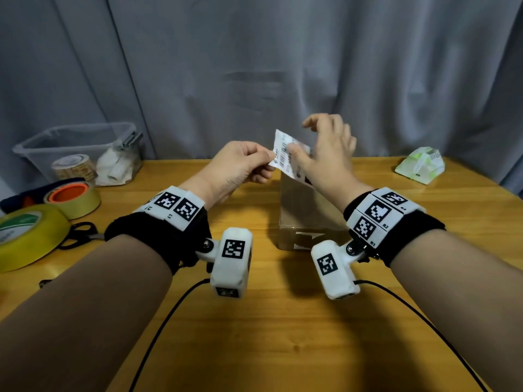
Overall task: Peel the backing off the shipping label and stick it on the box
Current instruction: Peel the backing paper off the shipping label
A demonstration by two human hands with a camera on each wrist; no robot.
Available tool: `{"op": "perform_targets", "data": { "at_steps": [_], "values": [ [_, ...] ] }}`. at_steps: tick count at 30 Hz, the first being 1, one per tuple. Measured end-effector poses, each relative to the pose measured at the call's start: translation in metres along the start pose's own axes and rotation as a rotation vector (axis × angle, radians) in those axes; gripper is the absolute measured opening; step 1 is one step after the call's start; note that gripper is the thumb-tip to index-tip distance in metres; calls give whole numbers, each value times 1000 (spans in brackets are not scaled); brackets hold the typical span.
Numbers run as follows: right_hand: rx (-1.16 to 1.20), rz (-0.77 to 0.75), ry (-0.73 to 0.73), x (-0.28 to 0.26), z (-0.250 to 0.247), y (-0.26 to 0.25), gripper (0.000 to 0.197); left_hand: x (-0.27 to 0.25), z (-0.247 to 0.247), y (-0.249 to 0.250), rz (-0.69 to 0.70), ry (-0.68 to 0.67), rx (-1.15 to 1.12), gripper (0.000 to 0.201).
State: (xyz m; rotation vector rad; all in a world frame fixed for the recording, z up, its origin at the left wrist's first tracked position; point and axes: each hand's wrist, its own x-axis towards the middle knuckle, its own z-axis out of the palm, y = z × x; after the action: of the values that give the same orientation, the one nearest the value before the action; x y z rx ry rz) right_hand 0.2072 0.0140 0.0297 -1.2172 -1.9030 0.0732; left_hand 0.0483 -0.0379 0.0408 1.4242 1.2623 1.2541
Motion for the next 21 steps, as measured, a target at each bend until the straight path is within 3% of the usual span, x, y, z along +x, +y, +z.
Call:
{"op": "perform_targets", "data": {
  "at_steps": [4, 8, 21],
  "values": [
    [478, 17, -165, -3, 6, -12, 16, 6, 3, -3, 57, 67, -69, 17],
    [736, 49, -213, -4, 8, -18, 23, 9, 4, -3, 108, 53, -118, 18],
    [845, 113, -268, -4, 8, -22, 25, 8, 1, -6, 133, 65, -119, 18]
  ]
}}
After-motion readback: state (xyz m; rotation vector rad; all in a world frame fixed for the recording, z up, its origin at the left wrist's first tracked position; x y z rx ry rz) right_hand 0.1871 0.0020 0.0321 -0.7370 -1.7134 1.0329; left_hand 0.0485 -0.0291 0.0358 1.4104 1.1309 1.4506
